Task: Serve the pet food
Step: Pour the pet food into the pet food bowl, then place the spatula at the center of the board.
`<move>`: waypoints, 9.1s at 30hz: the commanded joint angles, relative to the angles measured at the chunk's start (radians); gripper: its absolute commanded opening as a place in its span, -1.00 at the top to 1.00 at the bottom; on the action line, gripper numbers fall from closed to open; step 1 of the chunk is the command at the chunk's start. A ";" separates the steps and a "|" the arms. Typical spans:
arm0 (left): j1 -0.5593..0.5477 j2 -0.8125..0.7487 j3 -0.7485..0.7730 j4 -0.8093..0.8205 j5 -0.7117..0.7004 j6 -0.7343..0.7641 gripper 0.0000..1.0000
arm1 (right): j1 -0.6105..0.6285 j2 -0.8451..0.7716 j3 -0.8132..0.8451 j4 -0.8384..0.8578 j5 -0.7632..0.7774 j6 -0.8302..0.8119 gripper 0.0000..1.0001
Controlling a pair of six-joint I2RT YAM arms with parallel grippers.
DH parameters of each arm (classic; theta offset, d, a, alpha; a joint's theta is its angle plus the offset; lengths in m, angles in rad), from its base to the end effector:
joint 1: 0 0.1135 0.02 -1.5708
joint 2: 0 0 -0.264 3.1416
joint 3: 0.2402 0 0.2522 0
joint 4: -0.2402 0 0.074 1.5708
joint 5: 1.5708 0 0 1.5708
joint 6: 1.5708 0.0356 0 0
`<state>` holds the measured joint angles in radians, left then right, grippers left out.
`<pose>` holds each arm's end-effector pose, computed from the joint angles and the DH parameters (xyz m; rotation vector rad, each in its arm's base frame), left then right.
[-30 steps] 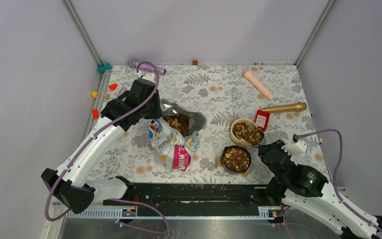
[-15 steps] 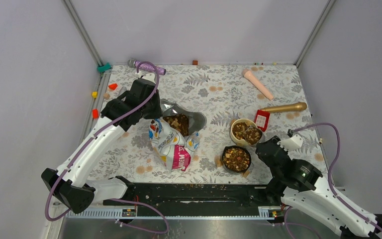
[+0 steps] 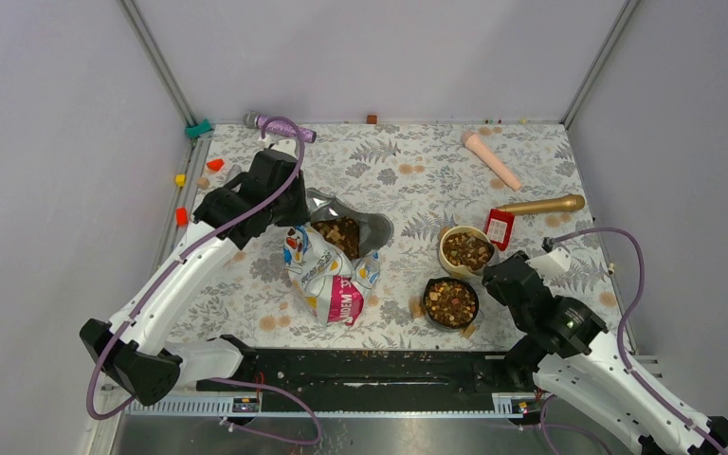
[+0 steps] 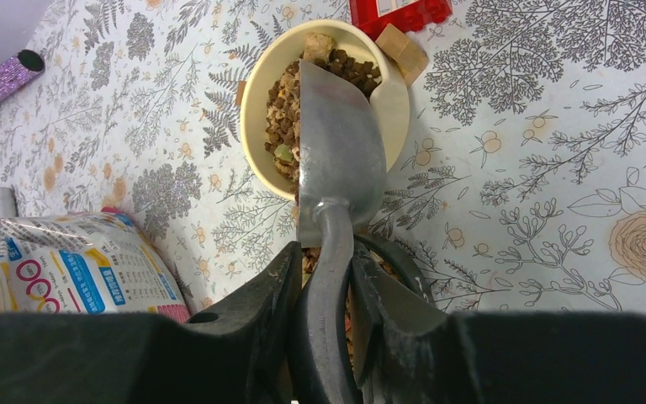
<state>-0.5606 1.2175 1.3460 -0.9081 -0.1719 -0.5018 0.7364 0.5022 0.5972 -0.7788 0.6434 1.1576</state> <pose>0.2078 -0.1232 0.3754 -0.0155 2.3589 -0.3236 0.0930 0.0555 0.2588 0.7643 1.9844 0.4010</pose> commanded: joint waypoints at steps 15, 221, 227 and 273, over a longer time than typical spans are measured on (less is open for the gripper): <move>0.004 0.010 0.020 -0.007 0.016 0.010 1.00 | -0.026 0.064 0.118 -0.067 0.027 -0.105 1.00; 0.004 -0.004 0.021 -0.008 -0.002 0.013 1.00 | -0.294 0.076 0.044 0.490 -0.548 -0.221 0.93; 0.004 -0.002 0.022 -0.009 0.007 0.012 1.00 | -0.295 0.213 0.025 0.673 -0.575 -0.207 0.88; 0.004 0.004 0.023 -0.014 -0.035 0.011 1.00 | -0.416 0.749 0.355 0.508 -0.625 -0.532 -0.99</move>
<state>-0.5606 1.2194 1.3460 -0.9073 -0.1833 -0.5014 0.3244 1.3834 0.8959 -0.1371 -0.1429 0.7162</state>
